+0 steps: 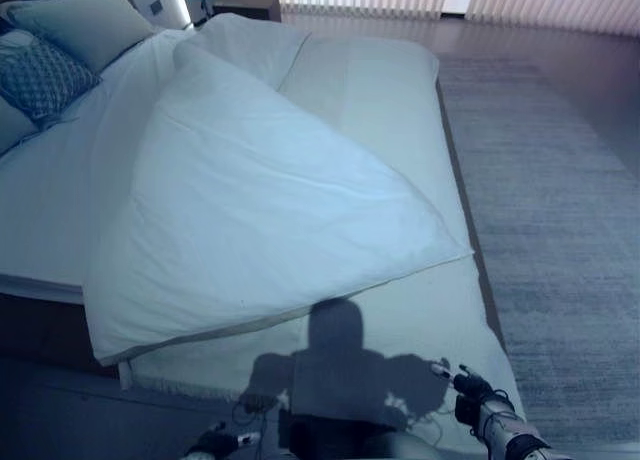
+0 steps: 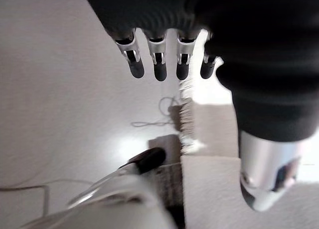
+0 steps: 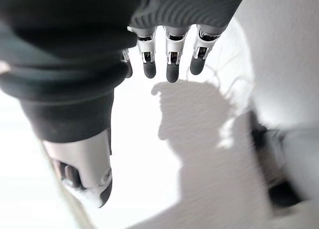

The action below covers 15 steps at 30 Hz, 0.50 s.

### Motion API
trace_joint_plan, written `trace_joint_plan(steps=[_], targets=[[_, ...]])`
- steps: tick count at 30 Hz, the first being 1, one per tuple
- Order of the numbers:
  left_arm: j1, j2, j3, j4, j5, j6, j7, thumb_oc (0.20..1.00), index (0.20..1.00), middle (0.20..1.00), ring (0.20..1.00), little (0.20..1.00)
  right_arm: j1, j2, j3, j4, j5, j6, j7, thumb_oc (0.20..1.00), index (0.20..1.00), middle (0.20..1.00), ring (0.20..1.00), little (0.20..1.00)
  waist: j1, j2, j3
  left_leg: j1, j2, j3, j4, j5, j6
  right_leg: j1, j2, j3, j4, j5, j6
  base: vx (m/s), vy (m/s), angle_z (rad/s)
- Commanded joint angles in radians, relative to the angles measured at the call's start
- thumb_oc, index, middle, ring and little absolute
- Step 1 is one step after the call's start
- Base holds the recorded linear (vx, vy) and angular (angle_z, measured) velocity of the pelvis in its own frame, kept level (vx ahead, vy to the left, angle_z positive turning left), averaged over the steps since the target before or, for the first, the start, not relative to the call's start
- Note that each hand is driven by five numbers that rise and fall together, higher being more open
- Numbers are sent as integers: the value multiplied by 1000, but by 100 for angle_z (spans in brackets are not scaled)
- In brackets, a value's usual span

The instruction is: Make the bed

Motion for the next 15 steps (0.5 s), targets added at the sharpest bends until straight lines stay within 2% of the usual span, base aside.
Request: trace_joint_plan(steps=[1,4,6,9,11,15], targets=[[-26,20,-7,28,-45,-13,39,1000,1000,1000,1000,1000,-80,-26,-18,-106,148,-90,-46,1000,1000,1000,1000,1000,-17,-15,16,-61,-66,-118,91,-75,-6,-18,-80,33,-103,170,47,10,-53,-7],[-30,24,-6,22,-56,-13,46,1000,1000,1000,1000,1000,-75,-38,-40,-161,202,-105,-60,1000,1000,1000,1000,1000,-24,-16,17,-70,-67,-139,88,-65,-19,-21,-78,44,-129,168,48,88,-123,-6],[-35,9,-18,15,-69,-15,58,1000,1000,1000,1000,1000,-102,-43,-49,-180,256,-130,-78,1000,1000,1000,1000,1000,-18,-5,20,-81,-65,-144,70,-47,-28,-17,-83,18,-157,178,42,19,-100,23],[-44,-12,-34,5,-107,-16,68,1000,1000,1000,1000,1000,-135,-47,-79,-237,355,-165,-105,1000,1000,1000,1000,1000,-15,25,28,-114,-55,-173,38,-10,-51,-34,-75,-12,-164,166,31,28,-166,28],[-55,-39,-76,-29,-142,-21,70,1000,1000,1000,1000,1000,-221,-69,-94,-238,427,-191,-132,1000,1000,1000,1000,1000,-6,59,46,-140,-44,-211,2,26,-73,-59,-74,-55,-157,145,17,50,-252,34],[-67,-64,-127,-81,-180,-28,68,1000,1000,1000,1000,1000,-355,-120,-113,-208,480,-214,-157,1000,1000,1000,1000,1000,1,95,67,-177,-31,-242,-16,54,-94,-93,-72,-98,-143,127,8,31,-150,48]])
